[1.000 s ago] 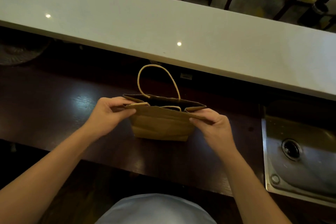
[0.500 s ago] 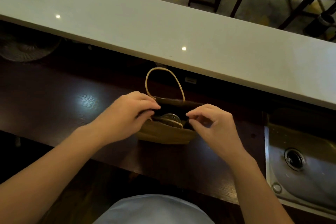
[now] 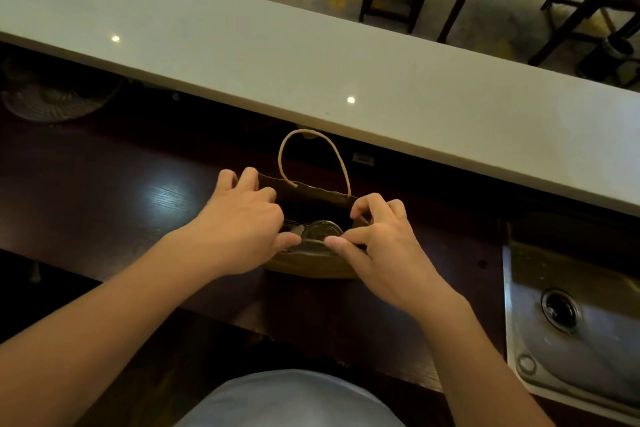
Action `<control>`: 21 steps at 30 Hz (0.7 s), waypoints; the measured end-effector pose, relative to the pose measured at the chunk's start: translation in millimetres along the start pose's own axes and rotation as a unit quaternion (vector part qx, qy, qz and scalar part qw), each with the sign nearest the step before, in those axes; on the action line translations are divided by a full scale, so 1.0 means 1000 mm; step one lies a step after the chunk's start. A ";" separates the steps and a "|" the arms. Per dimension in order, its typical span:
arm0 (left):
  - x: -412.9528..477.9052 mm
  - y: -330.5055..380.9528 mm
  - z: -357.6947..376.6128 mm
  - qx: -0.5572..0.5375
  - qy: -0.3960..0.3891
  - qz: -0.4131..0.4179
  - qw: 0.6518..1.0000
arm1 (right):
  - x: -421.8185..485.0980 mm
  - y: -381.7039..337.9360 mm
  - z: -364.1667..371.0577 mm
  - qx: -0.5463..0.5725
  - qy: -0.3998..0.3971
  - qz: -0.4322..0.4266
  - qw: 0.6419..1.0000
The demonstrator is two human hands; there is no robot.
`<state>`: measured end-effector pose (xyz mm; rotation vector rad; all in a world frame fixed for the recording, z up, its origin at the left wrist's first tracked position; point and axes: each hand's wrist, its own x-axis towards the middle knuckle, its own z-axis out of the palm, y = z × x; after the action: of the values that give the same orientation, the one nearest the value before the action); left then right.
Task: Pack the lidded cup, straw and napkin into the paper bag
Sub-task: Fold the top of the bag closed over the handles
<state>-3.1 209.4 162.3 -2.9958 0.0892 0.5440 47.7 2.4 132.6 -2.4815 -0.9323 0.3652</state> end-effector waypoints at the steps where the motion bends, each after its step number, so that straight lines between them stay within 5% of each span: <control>1: -0.002 -0.002 0.000 -0.014 -0.008 0.003 1.000 | 0.000 -0.001 0.000 0.002 -0.007 0.003 1.000; 7: -0.010 -0.013 0.001 -0.093 -0.038 -0.013 0.995 | 0.001 0.004 0.004 0.109 0.027 0.025 0.993; 11: -0.011 -0.017 0.009 -0.152 0.058 -0.034 0.986 | -0.001 0.009 0.001 0.189 0.028 0.027 0.981; 15: -0.022 -0.017 0.012 -0.215 0.220 0.103 0.946 | -0.001 0.015 -0.001 0.228 0.025 0.025 0.973; 18: -0.038 -0.023 0.009 -0.245 0.216 0.232 0.916 | -0.004 0.021 0.001 0.224 0.039 0.015 0.974; 21: -0.054 -0.023 0.015 -0.258 0.167 0.268 0.913 | -0.008 0.023 0.007 0.193 0.069 -0.002 0.979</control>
<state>-57.1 235.7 169.2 -3.5443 0.9593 0.0732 51.6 -16.5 115.8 -2.1199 -0.7313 0.3319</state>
